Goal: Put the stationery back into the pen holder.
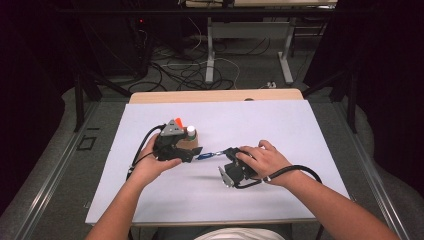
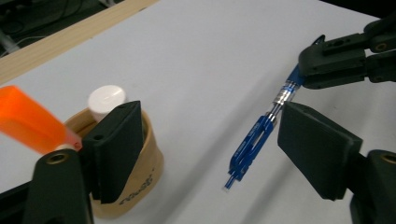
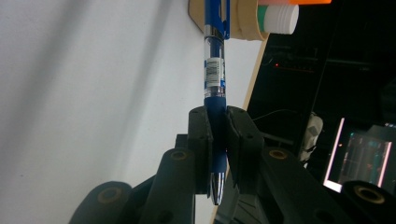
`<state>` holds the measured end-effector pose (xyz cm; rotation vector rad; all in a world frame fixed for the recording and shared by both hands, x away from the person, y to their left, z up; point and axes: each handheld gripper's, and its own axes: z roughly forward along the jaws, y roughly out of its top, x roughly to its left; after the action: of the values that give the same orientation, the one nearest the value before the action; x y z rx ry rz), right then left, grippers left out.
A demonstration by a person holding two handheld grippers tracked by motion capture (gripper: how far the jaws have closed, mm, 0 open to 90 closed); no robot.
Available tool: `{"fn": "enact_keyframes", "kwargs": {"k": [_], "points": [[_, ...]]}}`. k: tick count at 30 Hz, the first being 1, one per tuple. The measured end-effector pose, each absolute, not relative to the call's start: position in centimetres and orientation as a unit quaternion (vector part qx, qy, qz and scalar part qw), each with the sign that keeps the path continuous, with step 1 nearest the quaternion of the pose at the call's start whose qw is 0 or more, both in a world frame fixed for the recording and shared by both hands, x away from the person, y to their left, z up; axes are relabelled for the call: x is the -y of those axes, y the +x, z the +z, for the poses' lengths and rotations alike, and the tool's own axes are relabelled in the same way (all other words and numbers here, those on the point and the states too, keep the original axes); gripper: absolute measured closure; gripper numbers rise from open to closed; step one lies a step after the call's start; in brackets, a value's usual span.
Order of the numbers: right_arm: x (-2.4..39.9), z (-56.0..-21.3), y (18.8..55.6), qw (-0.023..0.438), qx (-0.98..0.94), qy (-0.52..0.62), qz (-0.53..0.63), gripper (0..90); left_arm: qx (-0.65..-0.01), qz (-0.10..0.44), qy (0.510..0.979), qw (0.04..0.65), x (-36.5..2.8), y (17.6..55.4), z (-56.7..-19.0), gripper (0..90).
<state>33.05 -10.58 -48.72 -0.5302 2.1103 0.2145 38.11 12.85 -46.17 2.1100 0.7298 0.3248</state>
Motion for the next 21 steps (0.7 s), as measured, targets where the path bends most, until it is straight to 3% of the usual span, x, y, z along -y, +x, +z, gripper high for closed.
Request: {"fn": "enact_keyframes", "kwargs": {"k": [11,15,21], "points": [[10.1,-49.0,32.3,0.471,-0.842,-0.250,0.081,80.9,-0.185,0.101,0.910,0.357,-10.0,38.2,-45.4,35.3],[10.0,-49.1,32.2,0.473,-0.838,-0.260,0.078,80.9,-0.165,0.092,0.922,0.338,-8.9,38.0,-45.6,37.3],[9.7,-49.3,31.9,0.476,-0.834,-0.268,0.077,80.9,-0.151,0.083,0.936,0.307,-7.6,37.9,-46.3,47.1]]}}
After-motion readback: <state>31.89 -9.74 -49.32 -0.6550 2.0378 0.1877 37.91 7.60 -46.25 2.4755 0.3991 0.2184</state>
